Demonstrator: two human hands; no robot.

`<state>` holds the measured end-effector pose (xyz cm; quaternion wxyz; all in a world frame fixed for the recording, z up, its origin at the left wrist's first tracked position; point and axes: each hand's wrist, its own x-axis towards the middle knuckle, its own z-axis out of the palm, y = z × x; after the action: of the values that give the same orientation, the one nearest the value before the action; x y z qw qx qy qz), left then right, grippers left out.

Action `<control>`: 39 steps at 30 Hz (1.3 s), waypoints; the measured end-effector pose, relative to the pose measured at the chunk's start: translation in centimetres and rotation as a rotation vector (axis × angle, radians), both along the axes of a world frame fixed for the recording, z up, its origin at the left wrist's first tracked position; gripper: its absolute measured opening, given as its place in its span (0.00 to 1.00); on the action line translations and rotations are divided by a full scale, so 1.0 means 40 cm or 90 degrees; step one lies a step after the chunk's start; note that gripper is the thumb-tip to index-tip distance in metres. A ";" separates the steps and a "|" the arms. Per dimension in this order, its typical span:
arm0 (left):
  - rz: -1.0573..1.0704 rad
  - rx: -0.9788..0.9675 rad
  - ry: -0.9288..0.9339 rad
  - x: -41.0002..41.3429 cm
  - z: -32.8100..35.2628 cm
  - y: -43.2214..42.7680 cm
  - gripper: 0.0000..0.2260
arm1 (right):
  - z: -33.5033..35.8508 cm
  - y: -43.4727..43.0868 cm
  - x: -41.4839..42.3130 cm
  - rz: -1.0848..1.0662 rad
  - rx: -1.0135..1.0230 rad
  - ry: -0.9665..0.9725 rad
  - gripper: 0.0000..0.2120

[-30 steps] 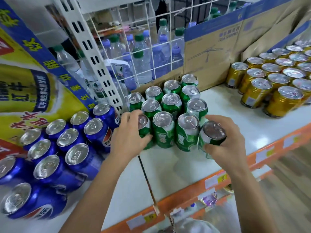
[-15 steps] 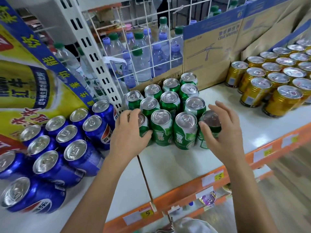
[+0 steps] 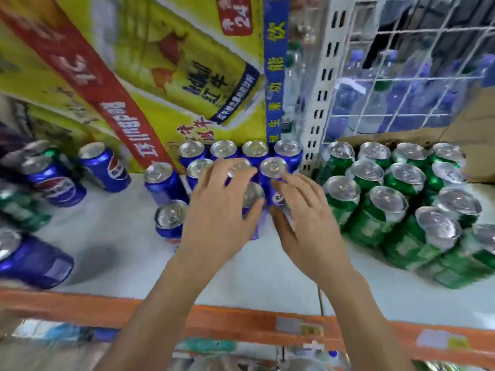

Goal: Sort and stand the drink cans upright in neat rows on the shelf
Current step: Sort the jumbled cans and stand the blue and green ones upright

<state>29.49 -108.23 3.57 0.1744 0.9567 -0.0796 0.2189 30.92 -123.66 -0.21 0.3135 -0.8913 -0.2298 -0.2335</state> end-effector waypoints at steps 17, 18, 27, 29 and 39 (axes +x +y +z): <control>0.230 0.019 0.123 -0.213 -0.054 0.797 0.17 | -0.087 0.856 -0.125 0.421 -0.001 0.380 0.49; 0.220 -0.003 0.168 -0.209 -0.055 0.812 0.16 | -0.098 0.884 -0.132 0.425 0.036 0.404 0.51; 0.123 -0.034 0.175 -0.070 -0.006 0.833 0.19 | -0.078 0.903 -0.079 0.169 0.069 0.418 0.38; 0.108 -0.084 0.175 -0.007 -0.011 0.822 0.22 | -0.055 0.886 -0.030 0.083 0.022 0.338 0.34; 0.139 -0.381 0.191 0.221 -0.146 0.796 0.43 | 0.111 0.796 0.250 -0.073 -0.141 0.226 0.35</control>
<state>38.32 -76.38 -2.25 0.4321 0.8877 0.1173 0.1071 40.90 -91.82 4.21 0.2354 -0.9591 -0.1437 -0.0636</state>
